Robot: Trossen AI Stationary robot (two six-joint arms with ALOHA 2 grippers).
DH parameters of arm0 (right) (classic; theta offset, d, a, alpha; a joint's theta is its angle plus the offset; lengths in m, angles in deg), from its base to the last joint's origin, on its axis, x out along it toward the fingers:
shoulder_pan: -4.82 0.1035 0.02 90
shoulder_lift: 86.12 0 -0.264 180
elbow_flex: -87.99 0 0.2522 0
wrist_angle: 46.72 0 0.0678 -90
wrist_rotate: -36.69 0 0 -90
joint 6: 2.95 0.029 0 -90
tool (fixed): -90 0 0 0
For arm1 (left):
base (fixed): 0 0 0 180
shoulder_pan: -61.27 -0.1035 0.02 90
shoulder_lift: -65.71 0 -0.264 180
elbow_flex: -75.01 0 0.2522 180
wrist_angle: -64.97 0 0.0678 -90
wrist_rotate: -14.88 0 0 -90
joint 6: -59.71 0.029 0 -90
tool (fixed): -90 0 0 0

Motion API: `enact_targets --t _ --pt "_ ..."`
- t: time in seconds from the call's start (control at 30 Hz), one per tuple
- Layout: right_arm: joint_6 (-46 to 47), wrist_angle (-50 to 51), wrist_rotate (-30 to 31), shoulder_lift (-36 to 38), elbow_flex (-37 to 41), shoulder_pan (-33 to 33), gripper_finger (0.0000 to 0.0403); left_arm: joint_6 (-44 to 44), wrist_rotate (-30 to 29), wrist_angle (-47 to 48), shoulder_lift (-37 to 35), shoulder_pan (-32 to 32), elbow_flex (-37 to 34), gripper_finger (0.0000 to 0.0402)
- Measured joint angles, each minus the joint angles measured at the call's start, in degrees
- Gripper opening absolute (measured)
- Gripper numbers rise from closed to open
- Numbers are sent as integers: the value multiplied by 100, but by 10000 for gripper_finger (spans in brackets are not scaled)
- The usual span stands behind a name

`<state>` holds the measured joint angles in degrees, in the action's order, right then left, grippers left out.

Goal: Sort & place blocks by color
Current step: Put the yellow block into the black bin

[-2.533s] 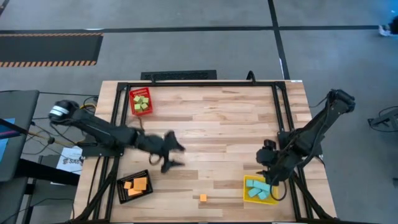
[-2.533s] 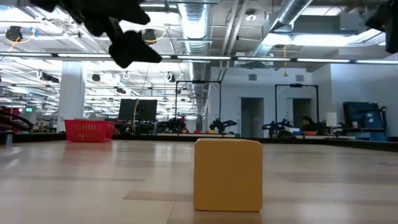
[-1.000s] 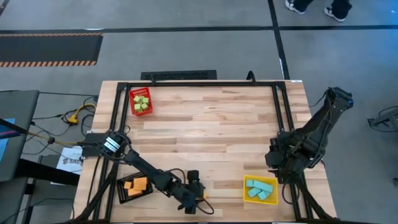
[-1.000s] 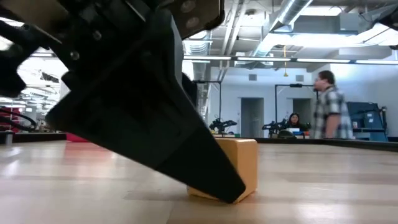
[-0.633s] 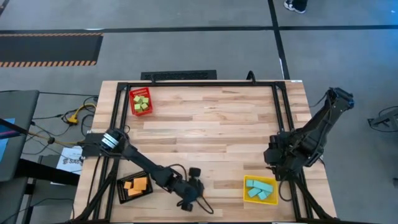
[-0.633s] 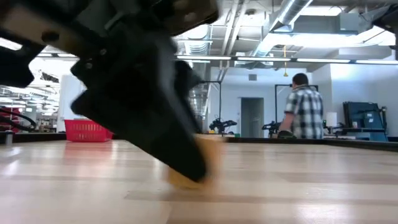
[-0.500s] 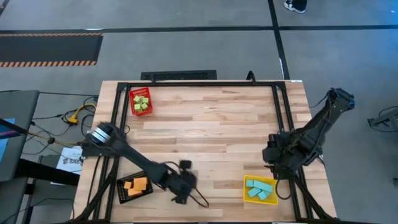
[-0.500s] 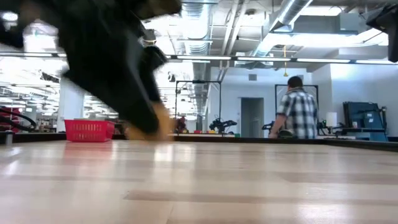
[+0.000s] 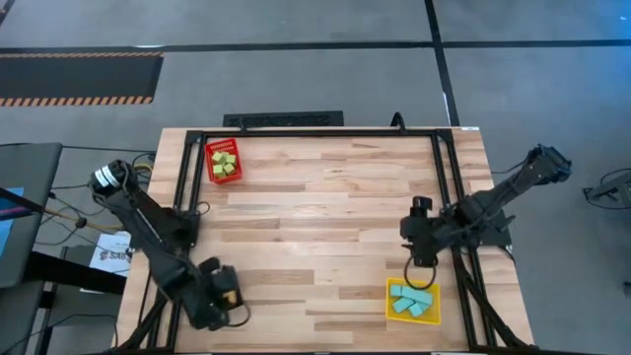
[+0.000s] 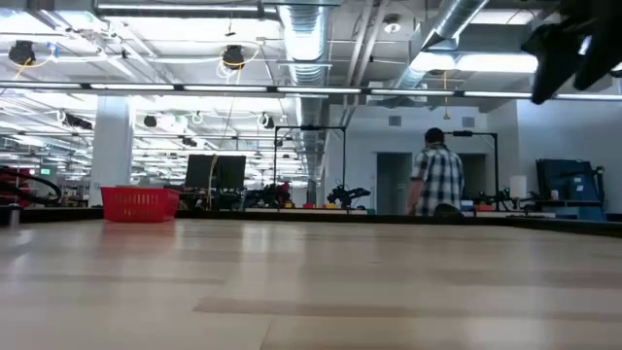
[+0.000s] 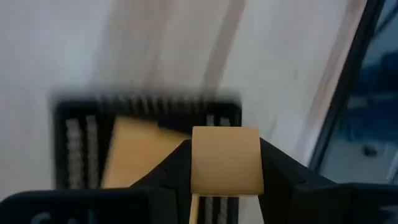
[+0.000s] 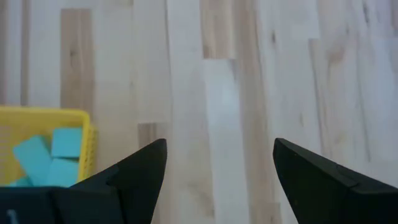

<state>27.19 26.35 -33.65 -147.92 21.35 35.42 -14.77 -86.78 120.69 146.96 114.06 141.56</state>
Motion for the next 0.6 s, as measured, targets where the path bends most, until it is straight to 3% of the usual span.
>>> enact_targets --t 0.13,0.3,0.53,0.6 --pt "-418 -214 -5 0 0 -273 312 -372 609 32 44 293 -192 101" --pt "-522 -255 -96 0 0 -560 312 -525 669 354 42 323 -226 101" --pt "-642 -283 -173 0 0 -864 312 -100 779 440 42 324 -225 103" --pt "-666 -317 -173 0 0 -951 312 -28 784 552 41 319 -224 131"
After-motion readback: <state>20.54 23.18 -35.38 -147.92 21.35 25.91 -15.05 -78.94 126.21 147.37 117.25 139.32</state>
